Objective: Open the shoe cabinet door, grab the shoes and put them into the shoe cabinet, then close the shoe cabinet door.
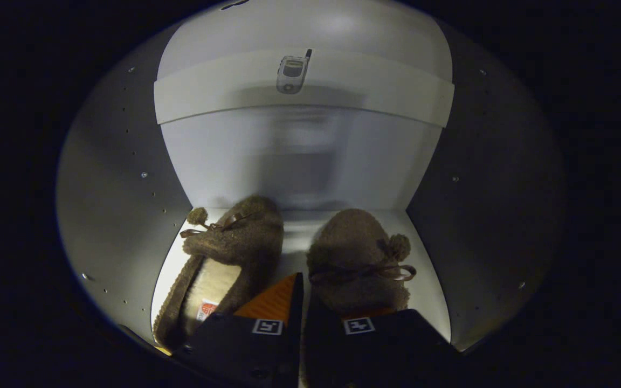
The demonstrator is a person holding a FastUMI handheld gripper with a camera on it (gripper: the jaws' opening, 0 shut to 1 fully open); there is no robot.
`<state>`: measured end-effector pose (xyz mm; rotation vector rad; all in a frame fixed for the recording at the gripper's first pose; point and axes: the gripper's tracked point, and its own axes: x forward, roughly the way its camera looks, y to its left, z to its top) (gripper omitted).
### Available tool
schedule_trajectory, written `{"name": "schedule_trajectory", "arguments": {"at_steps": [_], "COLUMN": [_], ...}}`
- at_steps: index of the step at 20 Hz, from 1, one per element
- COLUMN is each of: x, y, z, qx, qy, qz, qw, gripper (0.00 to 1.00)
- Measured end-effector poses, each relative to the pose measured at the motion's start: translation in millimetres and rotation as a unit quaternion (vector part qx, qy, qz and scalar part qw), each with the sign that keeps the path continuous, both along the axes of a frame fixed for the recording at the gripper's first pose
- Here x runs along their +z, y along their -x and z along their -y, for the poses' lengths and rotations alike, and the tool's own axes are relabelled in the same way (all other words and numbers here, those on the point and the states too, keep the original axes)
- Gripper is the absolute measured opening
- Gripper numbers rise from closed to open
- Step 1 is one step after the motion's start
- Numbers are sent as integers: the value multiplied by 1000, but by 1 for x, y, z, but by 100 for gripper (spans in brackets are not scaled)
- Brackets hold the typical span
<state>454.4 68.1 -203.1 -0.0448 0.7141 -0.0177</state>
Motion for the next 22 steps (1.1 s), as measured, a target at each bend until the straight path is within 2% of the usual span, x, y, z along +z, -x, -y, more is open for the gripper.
{"name": "schedule_trajectory", "arguments": {"at_steps": [1, 4, 5, 8, 9, 12, 15, 18, 22], "x": [2, 11, 17, 37, 45, 86, 131, 187, 228], "y": [4, 18, 24, 39, 46, 65, 104, 159, 251], "z": [0, 2, 2, -3, -4, -4, -8, -18, -41], "qx": [3, 5, 5, 12, 13, 16, 25, 48, 74], "qy": [3, 2, -4, -21, -27, -32, -18, 2, -29], "qz": [4, 14, 25, 61, 78, 155, 226, 300, 331], "qw": [1000, 1000, 1000, 998, 997, 987, 974, 953, 940], "gripper": [33, 70, 73, 94, 97, 97, 97, 97, 98]}}
